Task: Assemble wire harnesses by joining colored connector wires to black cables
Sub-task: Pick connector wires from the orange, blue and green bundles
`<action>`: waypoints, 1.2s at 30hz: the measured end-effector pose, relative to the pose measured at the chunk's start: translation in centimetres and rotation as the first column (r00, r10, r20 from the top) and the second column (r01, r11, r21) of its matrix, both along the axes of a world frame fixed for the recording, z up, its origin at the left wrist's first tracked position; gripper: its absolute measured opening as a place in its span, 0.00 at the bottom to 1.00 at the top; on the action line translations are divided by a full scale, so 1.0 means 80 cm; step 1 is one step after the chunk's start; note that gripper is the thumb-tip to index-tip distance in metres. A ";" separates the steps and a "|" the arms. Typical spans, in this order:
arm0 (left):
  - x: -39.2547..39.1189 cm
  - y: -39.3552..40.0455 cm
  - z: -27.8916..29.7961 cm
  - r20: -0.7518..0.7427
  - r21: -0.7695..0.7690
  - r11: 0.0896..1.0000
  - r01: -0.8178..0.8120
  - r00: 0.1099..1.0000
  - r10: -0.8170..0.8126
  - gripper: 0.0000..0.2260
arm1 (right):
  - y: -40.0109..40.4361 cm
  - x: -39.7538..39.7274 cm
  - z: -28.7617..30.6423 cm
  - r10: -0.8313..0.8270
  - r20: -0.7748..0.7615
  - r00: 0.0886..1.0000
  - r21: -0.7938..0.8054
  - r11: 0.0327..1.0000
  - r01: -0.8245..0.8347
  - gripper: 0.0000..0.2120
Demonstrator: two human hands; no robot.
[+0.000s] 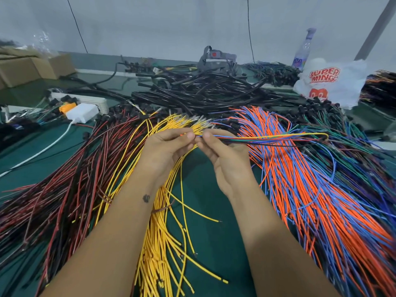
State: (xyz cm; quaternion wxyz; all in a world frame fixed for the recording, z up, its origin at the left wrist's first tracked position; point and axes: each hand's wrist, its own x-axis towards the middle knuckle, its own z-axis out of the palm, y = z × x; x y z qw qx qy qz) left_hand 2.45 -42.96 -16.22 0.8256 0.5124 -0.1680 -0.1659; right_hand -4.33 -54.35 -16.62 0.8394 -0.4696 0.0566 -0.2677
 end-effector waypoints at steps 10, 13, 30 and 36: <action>0.005 0.002 0.001 -0.165 -0.006 1.000 0.008 0.986 -0.009 0.04 | 0.005 0.004 -0.002 -0.080 -0.034 0.996 -0.121 0.990 0.075 0.08; 0.005 0.001 -0.002 -0.126 0.065 0.998 -0.006 0.992 0.014 0.03 | 0.001 0.003 -0.003 -0.129 -0.076 0.989 -0.203 0.973 0.112 0.08; 0.007 -0.001 0.001 -0.059 0.069 0.931 -0.357 0.931 0.361 0.03 | -0.003 0.006 -0.002 -0.110 -0.119 0.987 -0.100 0.990 0.098 0.09; 0.008 0.000 0.009 -0.124 -0.166 0.985 -0.056 0.992 0.036 0.20 | 0.016 0.005 0.000 0.172 -0.100 0.980 -0.027 0.984 -0.176 0.06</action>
